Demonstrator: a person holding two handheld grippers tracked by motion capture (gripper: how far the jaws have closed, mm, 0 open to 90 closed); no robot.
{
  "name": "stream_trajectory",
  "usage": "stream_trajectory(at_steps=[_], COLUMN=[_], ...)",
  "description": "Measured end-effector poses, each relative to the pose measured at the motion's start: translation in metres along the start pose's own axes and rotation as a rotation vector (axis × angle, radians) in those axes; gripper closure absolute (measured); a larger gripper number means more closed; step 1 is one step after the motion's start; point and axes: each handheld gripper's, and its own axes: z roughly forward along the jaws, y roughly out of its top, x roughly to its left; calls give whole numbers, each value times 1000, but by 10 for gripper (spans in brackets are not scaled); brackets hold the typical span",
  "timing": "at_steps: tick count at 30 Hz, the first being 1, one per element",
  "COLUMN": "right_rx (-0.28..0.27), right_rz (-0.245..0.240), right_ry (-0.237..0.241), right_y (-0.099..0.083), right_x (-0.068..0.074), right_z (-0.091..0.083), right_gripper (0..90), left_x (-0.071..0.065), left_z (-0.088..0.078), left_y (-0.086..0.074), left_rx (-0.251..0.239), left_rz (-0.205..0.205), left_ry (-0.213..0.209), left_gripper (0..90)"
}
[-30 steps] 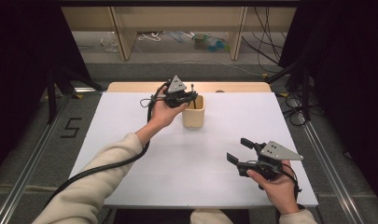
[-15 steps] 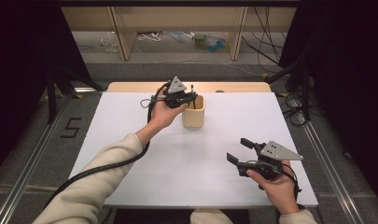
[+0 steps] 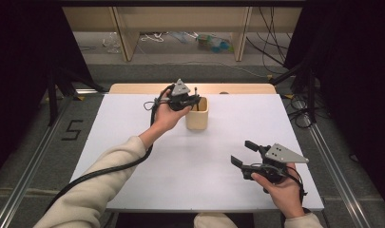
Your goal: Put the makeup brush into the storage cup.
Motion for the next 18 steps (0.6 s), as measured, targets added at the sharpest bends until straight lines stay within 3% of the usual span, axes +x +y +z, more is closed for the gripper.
stream_trajectory(at_steps=[3,4,7,9,18], right_rx=[-36,-11,0,-29,-27], right_rz=[7,1,-1,3,1], right_ry=[4,4,0,0,-6], right_y=[-1,0,0,-1,-1], right_x=[1,0,0,0,1], right_z=[2,1,0,2,2], right_gripper=[231,230,230,230,230], left_x=[0,0,0,0,0], left_z=[0,1,1,1,2], left_y=[0,-1,-1,-1,-2], left_rx=[2,4,5,6,12], left_rz=[-1,-1,-6,-4,-6], left_ry=[1,1,1,0,-2], left_gripper=[832,832,832,831,829])
